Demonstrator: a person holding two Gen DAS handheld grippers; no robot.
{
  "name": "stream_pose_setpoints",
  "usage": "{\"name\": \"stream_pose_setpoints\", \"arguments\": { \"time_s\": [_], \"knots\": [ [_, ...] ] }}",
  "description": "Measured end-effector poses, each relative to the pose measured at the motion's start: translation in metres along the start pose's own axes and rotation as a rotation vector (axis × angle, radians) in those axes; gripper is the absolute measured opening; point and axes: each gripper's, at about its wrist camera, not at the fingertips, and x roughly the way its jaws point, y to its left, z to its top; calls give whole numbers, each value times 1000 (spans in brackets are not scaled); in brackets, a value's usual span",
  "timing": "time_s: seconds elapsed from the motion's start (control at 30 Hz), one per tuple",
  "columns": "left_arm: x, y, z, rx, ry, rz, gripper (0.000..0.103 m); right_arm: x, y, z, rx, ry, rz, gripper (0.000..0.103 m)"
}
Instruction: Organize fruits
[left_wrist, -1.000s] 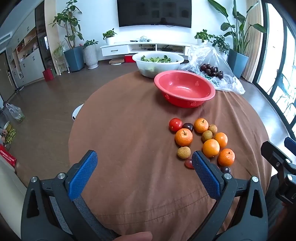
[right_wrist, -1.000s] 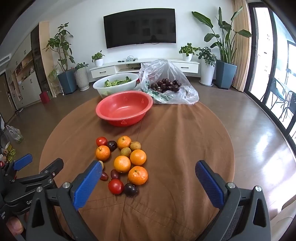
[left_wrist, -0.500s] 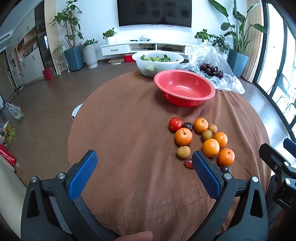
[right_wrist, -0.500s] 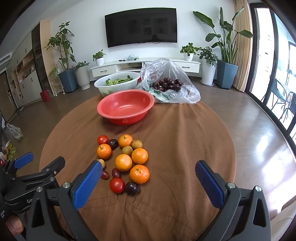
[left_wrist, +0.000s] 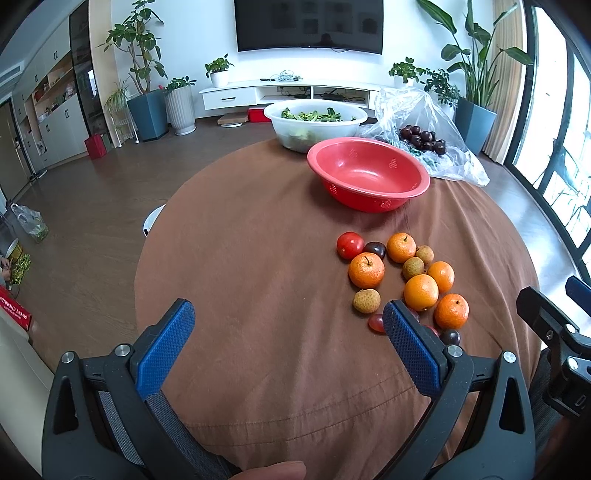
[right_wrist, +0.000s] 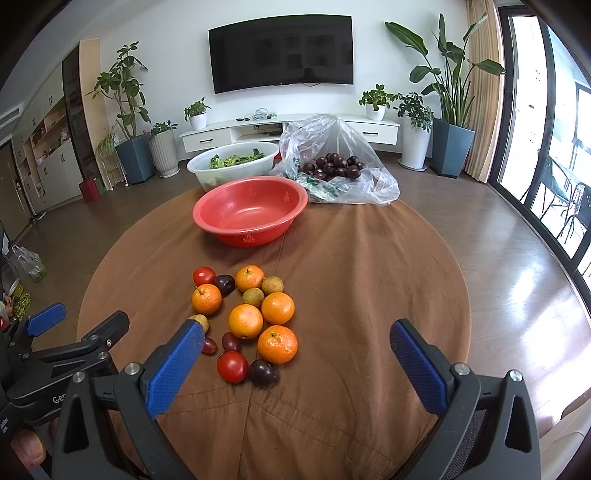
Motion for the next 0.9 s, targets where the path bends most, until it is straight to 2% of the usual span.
{"name": "stream_pose_setpoints", "arguments": {
  "time_s": [0.9],
  "knots": [
    [2, 1, -1, 0, 3, -3, 103, 3, -1, -4, -1, 7, -1, 103]
  ]
}}
